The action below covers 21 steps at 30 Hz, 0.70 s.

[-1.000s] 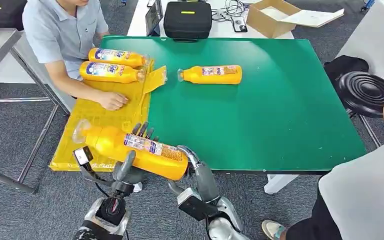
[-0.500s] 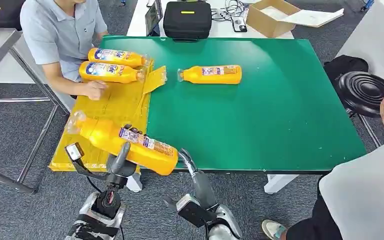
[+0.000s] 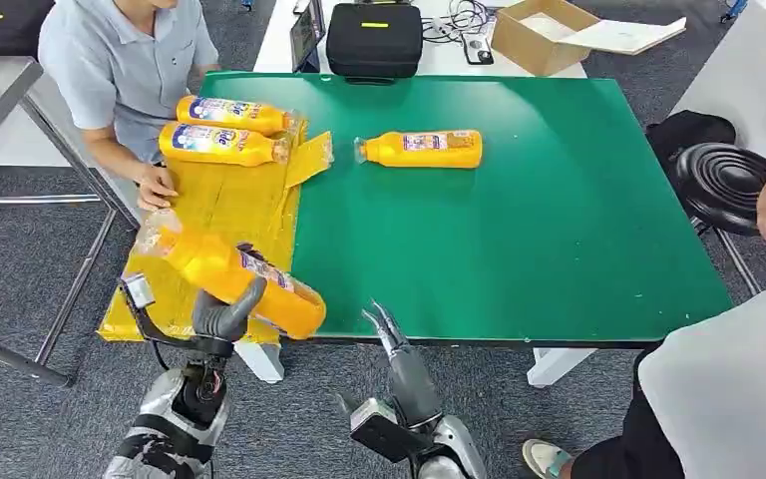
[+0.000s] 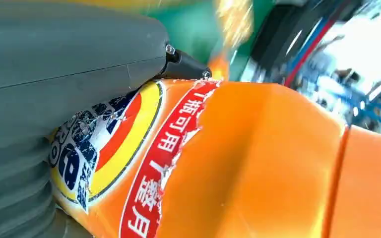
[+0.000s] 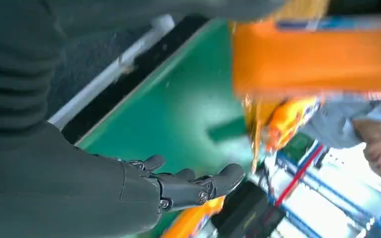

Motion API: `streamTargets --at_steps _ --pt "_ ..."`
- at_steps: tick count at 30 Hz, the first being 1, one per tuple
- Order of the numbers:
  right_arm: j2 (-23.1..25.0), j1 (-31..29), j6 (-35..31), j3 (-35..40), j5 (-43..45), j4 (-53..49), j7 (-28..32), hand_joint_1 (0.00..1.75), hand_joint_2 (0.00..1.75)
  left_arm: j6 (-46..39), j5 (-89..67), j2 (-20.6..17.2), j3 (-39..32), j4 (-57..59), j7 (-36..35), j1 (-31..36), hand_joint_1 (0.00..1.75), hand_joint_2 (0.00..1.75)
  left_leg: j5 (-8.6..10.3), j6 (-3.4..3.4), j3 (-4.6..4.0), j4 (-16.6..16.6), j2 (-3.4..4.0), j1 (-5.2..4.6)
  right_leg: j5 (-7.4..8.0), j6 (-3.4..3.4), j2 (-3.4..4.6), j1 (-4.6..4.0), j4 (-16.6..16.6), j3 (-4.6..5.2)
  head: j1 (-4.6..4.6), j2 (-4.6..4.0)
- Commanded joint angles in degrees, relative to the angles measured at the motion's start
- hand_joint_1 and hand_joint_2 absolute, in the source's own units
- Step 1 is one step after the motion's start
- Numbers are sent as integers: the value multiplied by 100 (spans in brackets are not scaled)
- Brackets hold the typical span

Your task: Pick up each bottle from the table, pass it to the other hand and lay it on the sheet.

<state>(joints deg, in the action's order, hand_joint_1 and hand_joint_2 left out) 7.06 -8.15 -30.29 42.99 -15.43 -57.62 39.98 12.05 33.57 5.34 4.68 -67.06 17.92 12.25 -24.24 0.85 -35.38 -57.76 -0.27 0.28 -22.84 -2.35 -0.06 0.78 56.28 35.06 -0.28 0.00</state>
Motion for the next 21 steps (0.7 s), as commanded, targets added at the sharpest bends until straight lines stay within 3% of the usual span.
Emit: streamTargets --at_steps 1,9,13,21 --pt "-129 -73 -94 -93 51 325 2 0 0 -663 -965 -558 -158 244 226 631 175 175 -9 -4 29 4 3 3 -9 9 0 -4 -4 -29 -2 0" --pt "8 -110 243 360 118 271 2 0 0 -2516 -4355 -1014 276 518 206 1596 175 175 -4 -5 7 -5 -8 8 -7 9 -9 -7 3 -11 0 0" --pt "23 -129 275 393 137 268 2 0 0 -2606 -4616 -1011 343 653 154 1702 175 175 -11 -8 28 -7 -16 9 -16 14 -18 -10 6 -33 -2 0" --pt "74 -323 581 659 285 60 2 0 0 -3015 -6718 -939 1103 2918 -437 3046 175 175 -2 -4 18 -4 -18 5 -10 9 -19 -4 5 -25 0 0"
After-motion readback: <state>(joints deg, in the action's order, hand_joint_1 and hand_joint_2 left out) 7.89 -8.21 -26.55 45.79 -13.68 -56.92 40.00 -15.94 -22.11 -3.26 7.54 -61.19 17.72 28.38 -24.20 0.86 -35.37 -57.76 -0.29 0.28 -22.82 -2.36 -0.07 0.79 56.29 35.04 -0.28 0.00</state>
